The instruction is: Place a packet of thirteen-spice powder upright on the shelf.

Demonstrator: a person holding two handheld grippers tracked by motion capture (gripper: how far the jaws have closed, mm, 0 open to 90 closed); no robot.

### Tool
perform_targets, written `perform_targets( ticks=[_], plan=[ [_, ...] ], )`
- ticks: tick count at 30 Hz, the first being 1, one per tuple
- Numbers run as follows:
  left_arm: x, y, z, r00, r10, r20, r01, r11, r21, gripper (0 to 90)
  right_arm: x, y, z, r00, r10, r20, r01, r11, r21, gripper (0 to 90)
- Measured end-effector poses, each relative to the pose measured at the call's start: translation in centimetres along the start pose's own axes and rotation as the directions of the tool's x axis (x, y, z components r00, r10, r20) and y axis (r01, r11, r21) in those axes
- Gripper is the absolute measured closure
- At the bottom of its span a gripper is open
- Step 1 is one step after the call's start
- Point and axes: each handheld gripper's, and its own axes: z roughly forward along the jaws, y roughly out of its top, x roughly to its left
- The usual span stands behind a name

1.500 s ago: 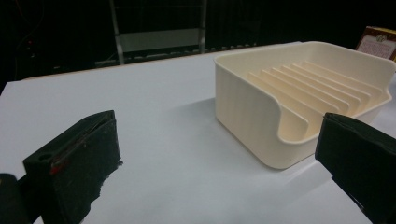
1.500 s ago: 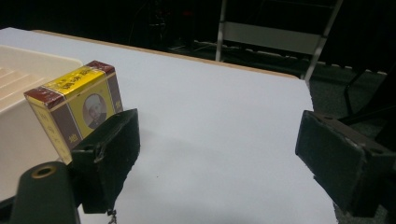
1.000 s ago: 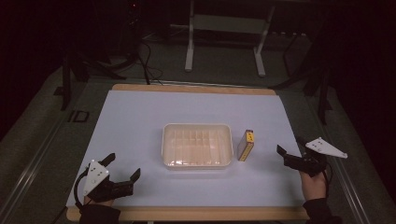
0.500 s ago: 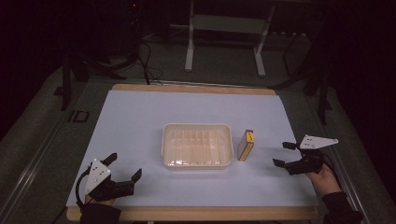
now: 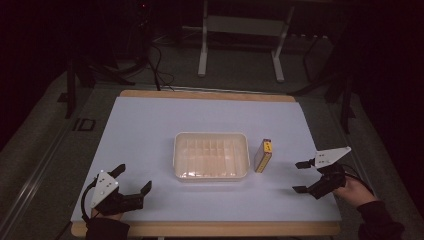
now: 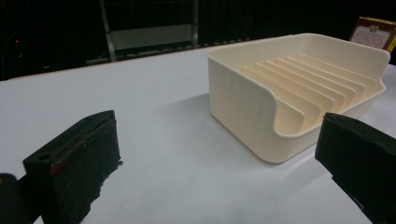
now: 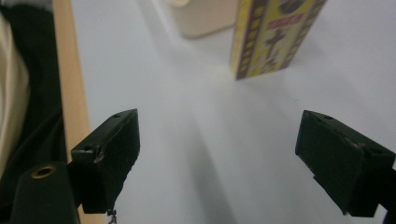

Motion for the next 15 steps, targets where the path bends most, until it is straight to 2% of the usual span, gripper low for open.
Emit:
perform_targets(
  ticks=[3, 6, 10, 13, 15],
  plan=[
    [0.0, 0.0, 0.0, 1.0000, 0.000, 0.000, 0.000, 1.0000, 0.001, 0.1, 0.3, 0.7, 0.1, 0.9993, -0.025, -0.027, 0.027, 0.997, 0.075, 13.9],
    [0.0, 0.0, 0.0, 1.0000, 0.001, 0.000, -0.001, 1.0000, 0.002, 0.1, 0.5, 1.3, 0.2, 0.9977, -0.037, -0.058, 0.045, 0.987, 0.156, 13.9],
    [0.0, 0.0, 0.0, 1.0000, 0.001, 0.000, -0.001, 1.0000, 0.003, 0.1, 0.8, 2.1, 0.4, 0.9953, -0.063, -0.074, 0.080, 0.962, 0.260, 14.0],
    [0.0, 0.0, 0.0, 1.0000, 0.001, 0.000, -0.001, 1.0000, 0.003, 0.1, 1.1, 2.6, 0.5, 0.9943, -0.059, -0.089, 0.084, 0.944, 0.319, 14.0],
    [0.0, 0.0, 0.0, 1.0000, 0.003, 0.000, -0.003, 1.0000, 0.006, 0.1, 1.2, 2.9, 0.6, 0.9934, -0.061, -0.097, 0.093, 0.925, 0.368, 14.0]
  ],
)
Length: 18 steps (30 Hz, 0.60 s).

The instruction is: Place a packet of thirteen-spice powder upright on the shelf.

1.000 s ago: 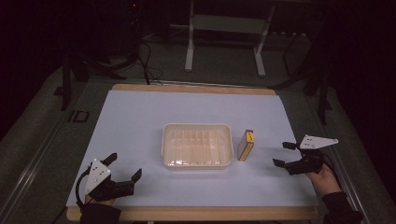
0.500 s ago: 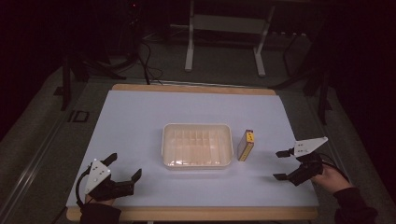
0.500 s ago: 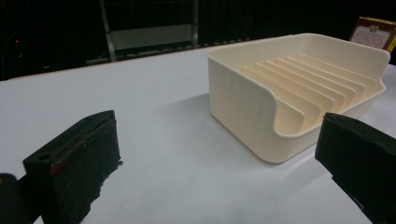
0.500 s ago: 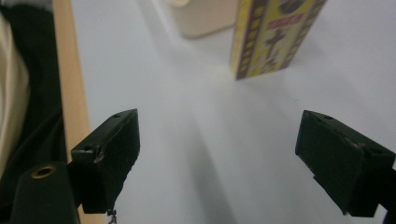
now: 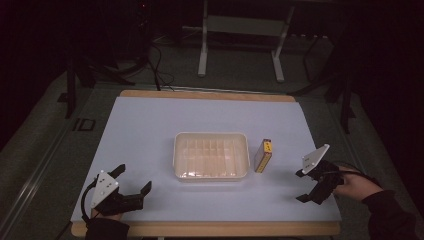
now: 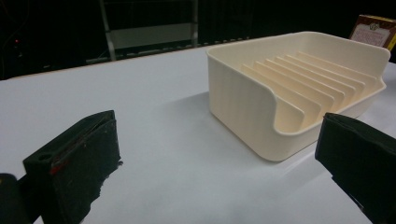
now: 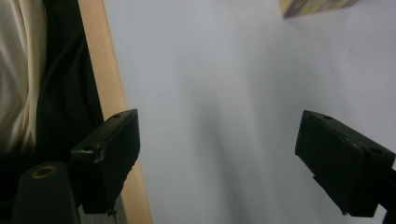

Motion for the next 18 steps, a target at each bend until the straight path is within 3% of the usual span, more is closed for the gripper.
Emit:
perform_targets(
  ticks=[5, 8, 12, 15, 16, 18],
  plan=[
    [0.0, 0.0, 0.0, 1.0000, 0.001, 0.000, -0.001, 1.0000, 0.002, 0.1, 0.1, 0.8, 0.2, 0.9988, 0.030, -0.037, -0.026, 0.994, 0.103, 14.0],
    [0.0, 0.0, 0.0, 1.0000, 0.002, 0.000, -0.002, 1.0000, 0.001, 0.1, 0.2, 1.3, 0.3, 0.9977, 0.046, -0.049, -0.037, 0.983, 0.177, 14.1],
    [0.0, 0.0, 0.0, 1.0000, 0.003, 0.000, -0.003, 1.0000, 0.004, 0.1, 0.1, 1.9, 0.4, 0.9968, 0.065, -0.047, -0.051, 0.965, 0.257, 14.1],
    [0.0, 0.0, 0.0, 1.0000, 0.003, 0.001, -0.003, 1.0000, 0.004, 0.1, 0.0, 2.2, 0.5, 0.9971, 0.073, -0.023, -0.062, 0.944, 0.323, 14.1],
    [0.0, 0.0, 0.0, 1.0000, 0.003, 0.001, -0.003, 1.0000, 0.004, 0.1, 0.0, 2.2, 0.5, 0.9971, 0.073, -0.023, -0.062, 0.944, 0.323, 14.1],
    [0.0, 0.0, 0.0, 1.0000, 0.003, 0.001, -0.003, 1.0000, 0.003, 0.1, -0.1, 2.6, 0.6, 0.9974, 0.072, 0.004, -0.068, 0.924, 0.377, 14.6]
  ],
)
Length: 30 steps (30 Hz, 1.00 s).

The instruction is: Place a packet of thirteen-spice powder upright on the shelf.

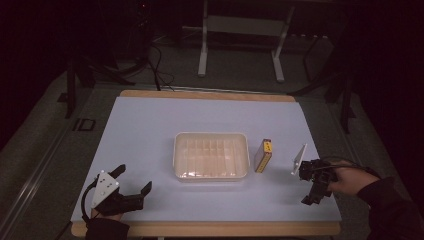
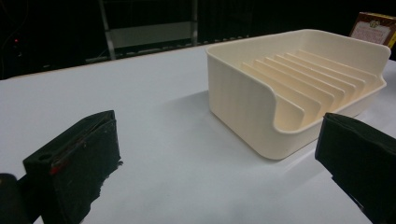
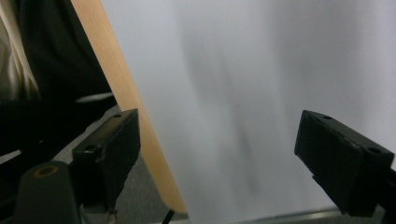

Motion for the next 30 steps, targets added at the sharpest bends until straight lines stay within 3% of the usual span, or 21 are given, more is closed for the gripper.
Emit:
perform_targets(
  ticks=[3, 9, 14, 19, 24, 30],
  plan=[
    [0.0, 0.0, 0.0, 1.0000, 0.000, 0.000, 0.000, 1.0000, 0.000, 0.1, 0.3, 0.3, -0.1, 0.9998, -0.018, 0.000, 0.018, 0.999, 0.032, 14.6],
    [0.0, 0.0, 0.0, 1.0000, 0.000, 0.001, 0.000, 1.0000, 0.001, 0.1, 0.8, 1.0, -0.7, 0.9973, -0.067, -0.030, 0.067, 0.998, -0.004, 14.0],
    [0.0, 0.0, 0.0, 1.0000, -0.001, 0.002, 0.001, 1.0000, 0.002, 0.1, 1.4, 1.6, -0.8, 0.9919, -0.119, -0.044, 0.119, 0.993, 0.003, 14.0],
    [0.0, 0.0, 0.0, 1.0000, -0.002, 0.001, 0.002, 1.0000, 0.002, 0.1, 2.6, 2.2, -0.8, 0.9777, -0.199, -0.068, 0.200, 0.980, 0.009, 14.6],
    [0.0, 0.0, 0.0, 1.0000, 0.000, 0.002, 0.000, 1.0000, 0.005, 0.1, 3.3, 3.0, -1.0, 0.9677, -0.237, -0.087, 0.238, 0.971, 0.001, 14.7],
    [0.0, 0.0, 0.0, 1.0000, -0.002, 0.002, 0.002, 1.0000, 0.005, 0.1, 3.8, 4.3, -1.7, 0.9618, -0.264, -0.072, 0.264, 0.964, -0.014, 15.4]
  ],
)
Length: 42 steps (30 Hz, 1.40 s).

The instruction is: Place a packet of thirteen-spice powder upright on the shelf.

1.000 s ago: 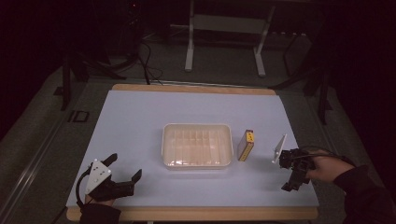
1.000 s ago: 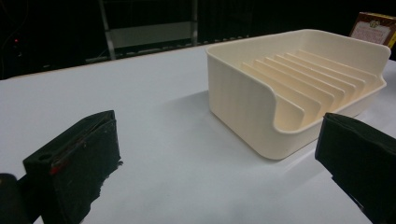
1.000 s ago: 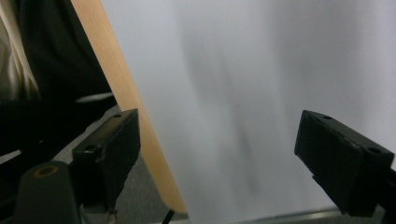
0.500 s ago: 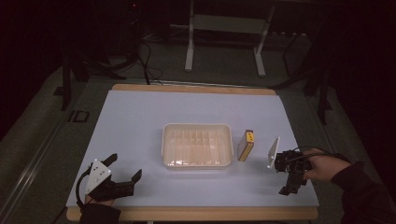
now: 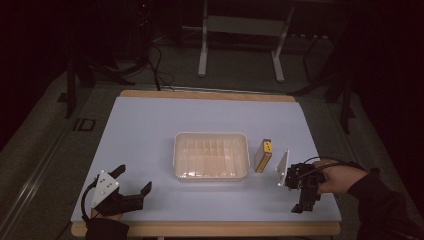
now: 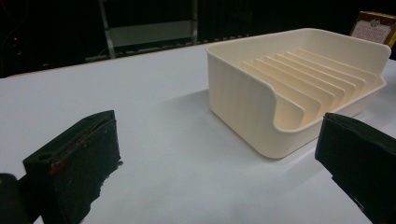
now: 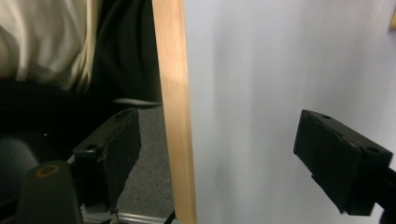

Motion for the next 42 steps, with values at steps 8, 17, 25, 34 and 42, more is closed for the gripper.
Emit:
perform_targets(
  ticks=[8, 17, 25, 34, 42],
  plan=[
    [0.0, 0.0, 0.0, 1.0000, -0.001, 0.002, 0.001, 1.0000, 0.001, 0.1, 0.3, 2.2, -1.1, 0.9980, -0.061, -0.013, 0.060, 0.996, -0.069, 15.4],
    [0.0, 0.0, 0.0, 1.0000, -0.001, 0.005, 0.001, 1.0000, 0.006, 0.1, 0.8, 4.1, -2.2, 0.9925, -0.122, -0.003, 0.122, 0.990, -0.076, 15.3],
    [0.0, -0.1, 0.1, 1.0000, 0.000, 0.007, 0.000, 1.0000, 0.009, 0.1, 0.7, 5.0, -3.5, 0.9912, -0.132, 0.002, 0.132, 0.989, -0.072, 15.8],
    [0.1, -0.1, 0.0, 1.0000, -0.003, 0.008, 0.002, 1.0000, 0.007, 0.1, -0.2, 5.1, -6.5, 0.9938, -0.103, 0.043, 0.107, 0.988, -0.109, 16.0],
    [0.1, -0.1, 0.0, 1.0000, -0.001, 0.008, 0.001, 1.0000, 0.008, 0.1, -1.8, 4.7, -8.1, 0.9929, -0.075, 0.092, 0.089, 0.984, -0.154, 14.8]
  ],
)
